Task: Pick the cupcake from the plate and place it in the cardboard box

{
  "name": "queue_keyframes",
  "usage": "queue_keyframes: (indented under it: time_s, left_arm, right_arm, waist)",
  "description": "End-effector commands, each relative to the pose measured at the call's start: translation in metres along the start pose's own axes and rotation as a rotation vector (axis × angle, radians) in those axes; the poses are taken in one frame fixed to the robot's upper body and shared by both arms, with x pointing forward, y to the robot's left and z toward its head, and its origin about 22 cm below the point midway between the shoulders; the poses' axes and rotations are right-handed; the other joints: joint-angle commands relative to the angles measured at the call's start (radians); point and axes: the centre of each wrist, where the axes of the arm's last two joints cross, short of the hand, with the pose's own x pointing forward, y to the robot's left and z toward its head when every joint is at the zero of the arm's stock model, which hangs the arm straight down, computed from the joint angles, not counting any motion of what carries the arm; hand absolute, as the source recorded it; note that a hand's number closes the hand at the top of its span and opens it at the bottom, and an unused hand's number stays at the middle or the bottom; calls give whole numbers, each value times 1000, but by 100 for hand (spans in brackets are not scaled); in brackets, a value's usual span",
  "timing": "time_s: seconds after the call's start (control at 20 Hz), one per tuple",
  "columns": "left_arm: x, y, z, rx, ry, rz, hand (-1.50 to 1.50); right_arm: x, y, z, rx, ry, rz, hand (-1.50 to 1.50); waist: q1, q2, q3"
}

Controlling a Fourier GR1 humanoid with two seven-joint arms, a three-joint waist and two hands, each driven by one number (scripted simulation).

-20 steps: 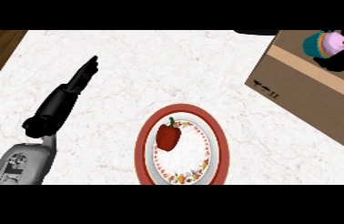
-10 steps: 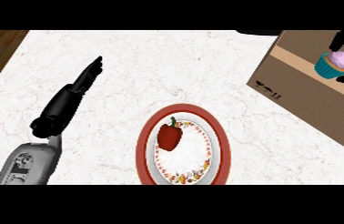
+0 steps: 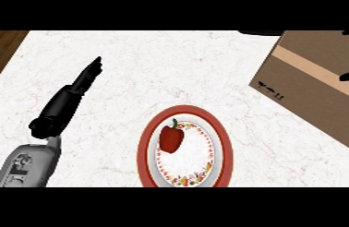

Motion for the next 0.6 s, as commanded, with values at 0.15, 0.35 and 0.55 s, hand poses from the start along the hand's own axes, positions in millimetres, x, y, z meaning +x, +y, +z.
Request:
queue_keyframes:
  time_s: [0.15,0.35,0.55]
  left_arm:
    - [6,9,1,8,5,-4,0]
    - [-1,-4,-1,7,-10,-6,0]
    - [13,-10,-11,-14,-11,13,0]
  right_arm:
    - [-21,1,2,-285,-106,-653,-150]
    - [-36,-7,16,-393,-22,-786,-150]
    - [-55,-13,40,-495,2,-788,-150]
  waist:
    - [-4,-7,1]
    - [6,9,0]
    - [17,11,1]
